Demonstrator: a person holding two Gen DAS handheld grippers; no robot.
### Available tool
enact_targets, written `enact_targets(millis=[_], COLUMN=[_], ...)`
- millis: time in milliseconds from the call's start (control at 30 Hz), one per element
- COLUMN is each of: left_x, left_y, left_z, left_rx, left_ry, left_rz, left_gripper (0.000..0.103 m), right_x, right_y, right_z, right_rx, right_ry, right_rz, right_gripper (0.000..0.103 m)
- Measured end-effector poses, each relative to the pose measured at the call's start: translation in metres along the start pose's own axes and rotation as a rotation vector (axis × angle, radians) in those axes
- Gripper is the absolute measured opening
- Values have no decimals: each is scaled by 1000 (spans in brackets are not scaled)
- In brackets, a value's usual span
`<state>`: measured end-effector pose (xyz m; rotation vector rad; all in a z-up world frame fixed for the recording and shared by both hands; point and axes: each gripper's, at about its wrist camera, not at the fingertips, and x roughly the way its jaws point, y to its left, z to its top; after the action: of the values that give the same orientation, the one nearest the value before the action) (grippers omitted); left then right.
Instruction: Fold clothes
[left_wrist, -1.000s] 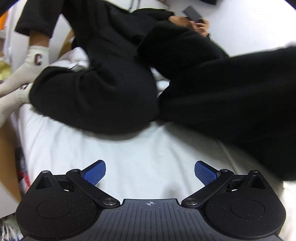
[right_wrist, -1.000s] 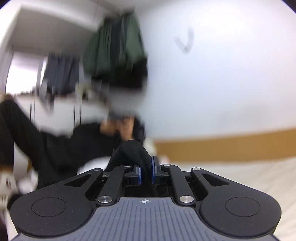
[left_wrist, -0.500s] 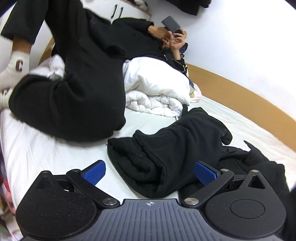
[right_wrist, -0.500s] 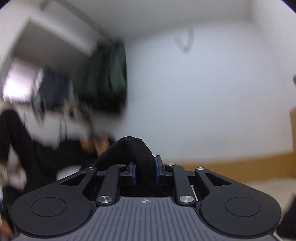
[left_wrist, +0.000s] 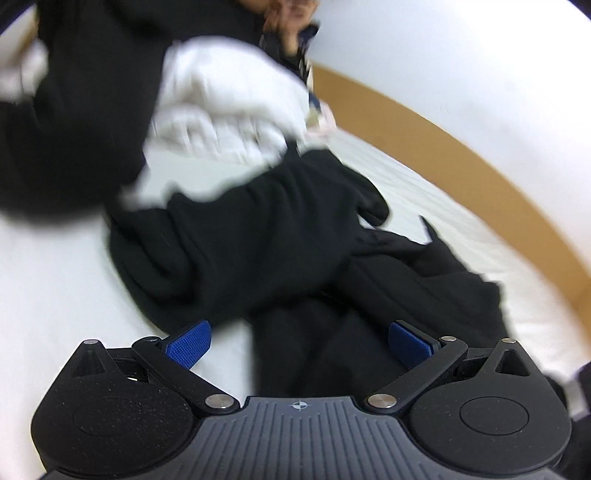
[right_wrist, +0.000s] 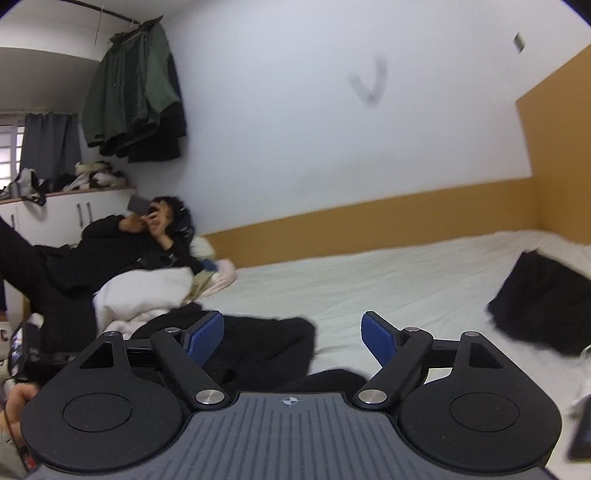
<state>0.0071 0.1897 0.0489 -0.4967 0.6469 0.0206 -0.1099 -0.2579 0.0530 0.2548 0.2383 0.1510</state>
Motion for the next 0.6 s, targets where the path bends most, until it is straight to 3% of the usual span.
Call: enact_targets(millis=[33, 167, 300, 367, 467, 533, 600], left_x=[5, -1, -8, -13, -13, -17, -22], left_y=[2, -30, -61, -79, -101, -96, -91], left_z=[0, -17, -35, -46, -69, -71, -73], left_rx=[-44, 139, 321, 445, 593, 606, 618], left_ry=[28, -3, -35, -50, -11, -22, -33], left_rz=[-25, -66, -107, -145, -206, -204, -202], left_gripper=[102, 102, 102, 102, 102, 102, 102], right_x=[16, 54, 21, 7, 12, 33, 59], right_y=[6, 38, 52, 64, 85, 96, 106], right_z=[-10, -71, -86, -81, -68, -73, -81], right_rx=[-4, -82, -75, -138, -216, -230, -228], right_ry=[55, 211, 85, 30, 62, 117, 185], right_rz=[2, -145, -103, -73, -18, -10, -29], right_gripper=[86, 85, 85, 85, 83, 69, 63])
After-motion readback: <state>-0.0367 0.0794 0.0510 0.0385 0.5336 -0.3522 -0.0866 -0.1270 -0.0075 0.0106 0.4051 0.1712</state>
